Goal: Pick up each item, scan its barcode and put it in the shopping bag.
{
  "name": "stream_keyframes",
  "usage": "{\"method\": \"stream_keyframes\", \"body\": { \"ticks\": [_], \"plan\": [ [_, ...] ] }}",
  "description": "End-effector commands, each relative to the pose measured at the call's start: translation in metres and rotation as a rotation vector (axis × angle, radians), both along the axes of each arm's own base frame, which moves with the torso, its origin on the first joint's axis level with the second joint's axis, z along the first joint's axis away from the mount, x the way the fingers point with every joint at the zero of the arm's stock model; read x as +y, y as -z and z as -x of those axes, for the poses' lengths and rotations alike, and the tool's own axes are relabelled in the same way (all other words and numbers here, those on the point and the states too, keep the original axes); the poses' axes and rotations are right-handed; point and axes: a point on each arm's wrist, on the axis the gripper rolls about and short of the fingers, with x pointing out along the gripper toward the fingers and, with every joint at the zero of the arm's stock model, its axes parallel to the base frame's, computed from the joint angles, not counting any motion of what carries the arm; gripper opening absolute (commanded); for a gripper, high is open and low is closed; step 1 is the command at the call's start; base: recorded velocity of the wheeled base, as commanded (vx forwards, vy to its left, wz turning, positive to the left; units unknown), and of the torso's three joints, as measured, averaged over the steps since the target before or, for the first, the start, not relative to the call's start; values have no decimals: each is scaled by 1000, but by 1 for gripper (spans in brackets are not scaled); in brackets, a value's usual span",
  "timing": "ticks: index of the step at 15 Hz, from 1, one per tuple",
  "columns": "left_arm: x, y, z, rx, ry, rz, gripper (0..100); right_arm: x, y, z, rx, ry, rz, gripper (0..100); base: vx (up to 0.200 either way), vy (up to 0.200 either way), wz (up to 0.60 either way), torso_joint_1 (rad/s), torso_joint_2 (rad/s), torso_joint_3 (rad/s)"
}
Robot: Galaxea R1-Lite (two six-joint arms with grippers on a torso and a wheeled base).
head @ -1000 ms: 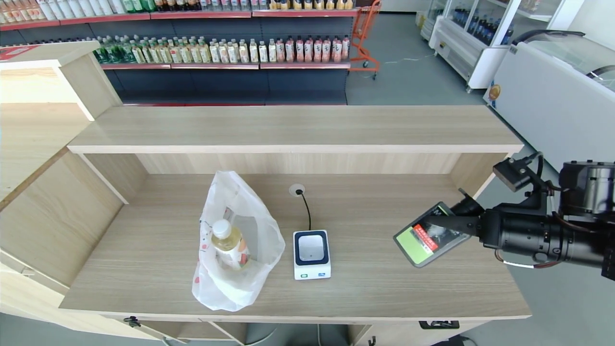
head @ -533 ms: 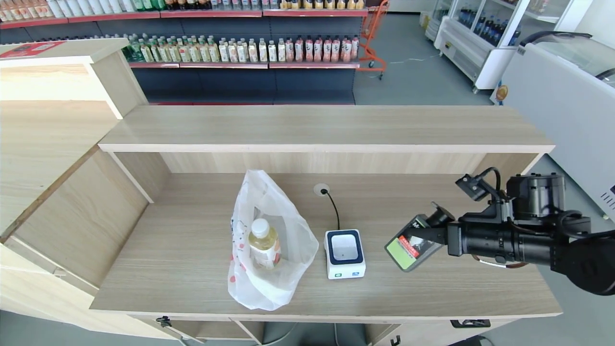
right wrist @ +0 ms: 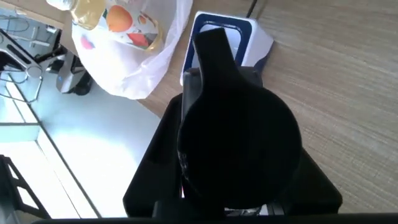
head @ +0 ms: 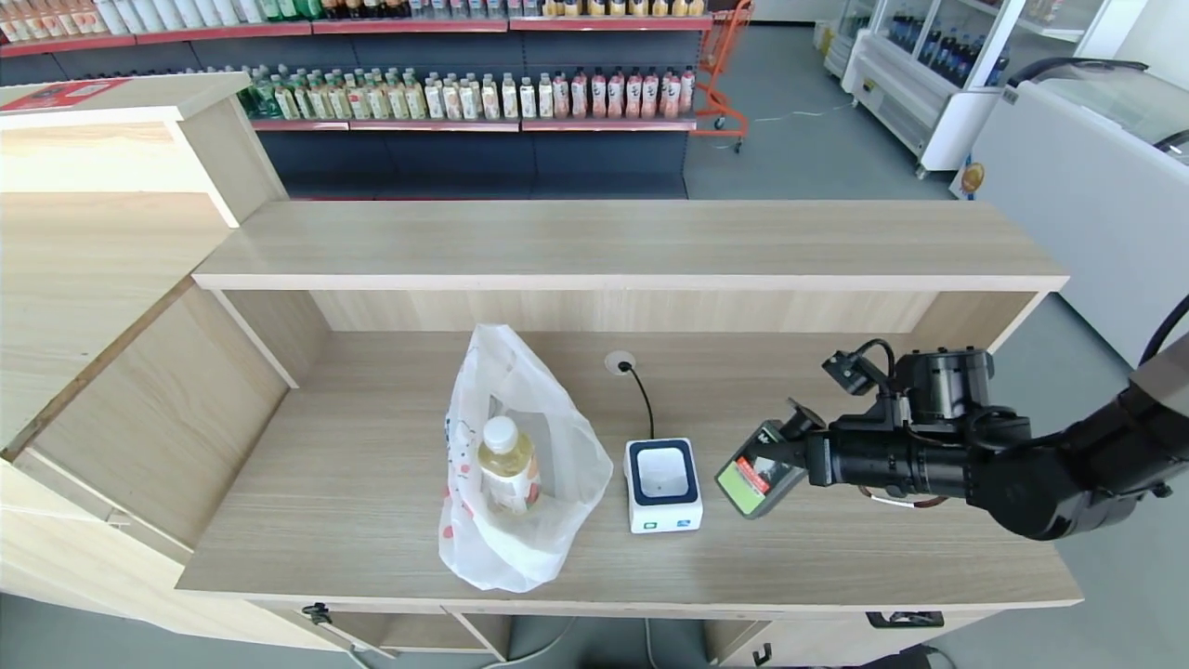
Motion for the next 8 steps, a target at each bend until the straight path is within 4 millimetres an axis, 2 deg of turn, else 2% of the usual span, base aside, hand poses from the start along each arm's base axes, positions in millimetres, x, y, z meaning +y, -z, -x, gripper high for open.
{"method": "stream_keyframes", "body": {
  "ticks": [1, 5, 8],
  "plan": [
    [0, 0, 0, 0, 1, 1, 100, 14, 8, -11, 7, -25, -14, 0, 0, 0, 0, 0, 0, 0],
    [0, 0, 0, 0, -1, 1, 100, 33, 14, -20, -14, -61, -19, 0, 0, 0, 0, 0, 0, 0],
    [0, 0, 0, 0, -1, 1, 100, 39, 18, -27, -19, -72, -18, 0, 0, 0, 0, 0, 0, 0]
  ]
}}
